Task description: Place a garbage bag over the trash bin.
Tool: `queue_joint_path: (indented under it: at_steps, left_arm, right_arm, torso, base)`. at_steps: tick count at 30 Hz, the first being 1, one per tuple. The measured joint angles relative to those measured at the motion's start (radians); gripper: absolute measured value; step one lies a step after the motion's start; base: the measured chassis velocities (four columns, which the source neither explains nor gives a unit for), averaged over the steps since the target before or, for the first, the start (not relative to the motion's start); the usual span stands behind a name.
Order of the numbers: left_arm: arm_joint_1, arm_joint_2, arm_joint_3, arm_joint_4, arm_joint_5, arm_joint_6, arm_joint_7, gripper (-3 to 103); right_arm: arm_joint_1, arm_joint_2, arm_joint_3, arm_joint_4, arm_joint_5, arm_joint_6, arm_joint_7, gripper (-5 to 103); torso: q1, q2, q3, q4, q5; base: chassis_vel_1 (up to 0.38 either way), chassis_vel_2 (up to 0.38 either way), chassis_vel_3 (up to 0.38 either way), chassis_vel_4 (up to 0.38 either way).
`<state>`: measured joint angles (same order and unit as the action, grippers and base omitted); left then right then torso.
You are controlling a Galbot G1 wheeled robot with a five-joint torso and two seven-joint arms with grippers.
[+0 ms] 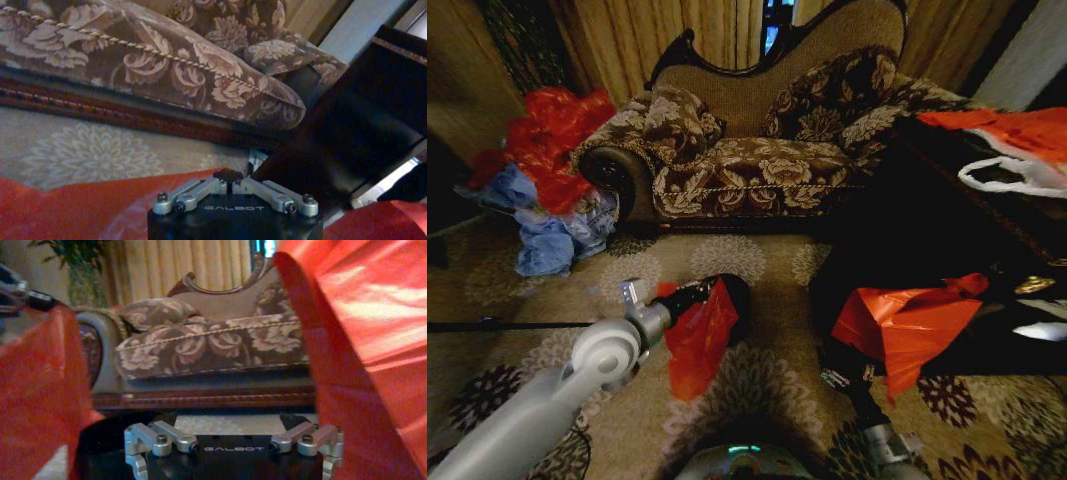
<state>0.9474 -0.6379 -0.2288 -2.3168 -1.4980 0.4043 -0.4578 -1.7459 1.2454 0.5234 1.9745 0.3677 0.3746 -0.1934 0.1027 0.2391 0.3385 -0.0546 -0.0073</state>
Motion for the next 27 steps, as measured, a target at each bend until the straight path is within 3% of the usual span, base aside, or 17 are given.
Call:
queue_joint_path:
  at_steps: [4,6,9,10,15,18,20,21,27]
  left_arm:
    - [-0.096,0.038,0.027,0.030,-0.044,0.009,-0.019,0]
    - [-0.131,0.045,0.039,0.041,-0.060,0.011,-0.028,0]
    - [-0.240,0.057,0.079,0.065,-0.123,0.015,-0.064,0]
    - [-0.240,0.057,0.079,0.065,-0.123,0.015,-0.064,0]
    - [-0.405,0.058,0.161,0.097,-0.177,0.013,-0.118,0]
    - [-0.464,0.048,0.192,0.123,-0.183,0.012,-0.133,0]
    - [-0.540,0.014,0.233,0.175,-0.176,0.009,-0.148,0]
    - [-0.540,0.014,0.233,0.175,-0.176,0.009,-0.148,0]
    - [-0.732,-0.146,0.341,0.342,-0.116,-0.002,-0.224,0]
  right_arm:
    - [0.050,-0.007,-0.065,0.022,0.000,-0.029,0.021,83]
    - [0.066,-0.007,-0.088,0.024,-0.001,-0.034,0.028,83]
    - [0.131,-0.009,-0.158,0.020,-0.013,-0.035,0.053,67]
    - [0.131,-0.009,-0.158,0.020,-0.013,-0.035,0.053,67]
    - [0.221,-0.025,-0.225,0.016,-0.004,-0.064,0.095,45]
    - [0.248,-0.042,-0.228,0.016,0.018,-0.080,0.106,40]
    - [0.268,-0.071,-0.219,0.024,0.059,-0.103,0.110,29]
    - [0.268,-0.071,-0.219,0.024,0.059,-0.103,0.110,29]
    - [0.299,-0.115,-0.221,0.024,0.122,-0.138,0.107,3]
  torso:
    - [0.000,0.000,0.000,0.0001,0.0000]
    - [0.000,0.000,0.000,0.0002,0.0000]
    - [0.000,0.000,0.000,0.0003,0.0001]
    - [0.000,0.000,0.000,0.0003,0.0001]
    - [0.000,0.000,0.000,0.0001,0.0004]
    - [0.000,0.000,0.000,0.0003,0.0003]
    - [0.000,0.000,0.000,0.0003,0.0001]
    - [0.000,0.000,0.000,0.0003,0.0001]
    - [0.000,0.000,0.000,0.0000,0.0006]
  base:
    - [0.000,0.000,0.000,0.000]
    - [0.000,0.000,0.000,0.000]
    - [0.000,0.000,0.000,0.000]
    - [0.000,0.000,0.000,0.000]
    - [0.000,0.000,0.000,0.000]
    - [0.000,0.000,0.000,0.000]
    - [0.000,0.000,0.000,0.000]
    - [0.000,0.000,0.000,0.000]
    - [0.000,0.000,0.000,0.000]
